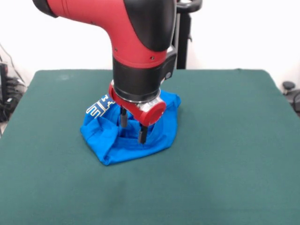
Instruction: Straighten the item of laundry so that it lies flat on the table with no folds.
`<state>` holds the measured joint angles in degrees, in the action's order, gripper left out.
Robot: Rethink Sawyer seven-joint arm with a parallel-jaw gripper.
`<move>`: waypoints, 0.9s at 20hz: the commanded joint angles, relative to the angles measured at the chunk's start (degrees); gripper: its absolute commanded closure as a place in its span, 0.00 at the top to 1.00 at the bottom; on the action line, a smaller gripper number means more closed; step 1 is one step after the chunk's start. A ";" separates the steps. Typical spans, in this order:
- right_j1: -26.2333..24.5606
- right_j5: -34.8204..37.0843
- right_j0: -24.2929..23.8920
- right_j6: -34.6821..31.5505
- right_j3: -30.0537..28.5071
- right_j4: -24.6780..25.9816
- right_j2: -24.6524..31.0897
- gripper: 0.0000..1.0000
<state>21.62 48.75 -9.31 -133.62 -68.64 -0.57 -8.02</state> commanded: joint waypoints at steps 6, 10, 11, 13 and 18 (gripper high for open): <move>-1.16 -7.89 2.43 -14.69 -9.91 -3.19 0.04 1.00; -3.10 -11.15 2.48 -14.74 -9.91 -2.94 -0.45 1.00; -3.66 -12.28 2.50 -14.80 -10.00 -2.98 -0.46 1.00; -4.66 -14.58 2.35 -14.79 -10.36 -3.31 -0.15 1.00; -5.65 -16.01 2.30 -14.03 -10.60 -4.39 0.12 1.00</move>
<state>20.72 35.94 -9.21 -133.65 -72.08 -1.70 -10.62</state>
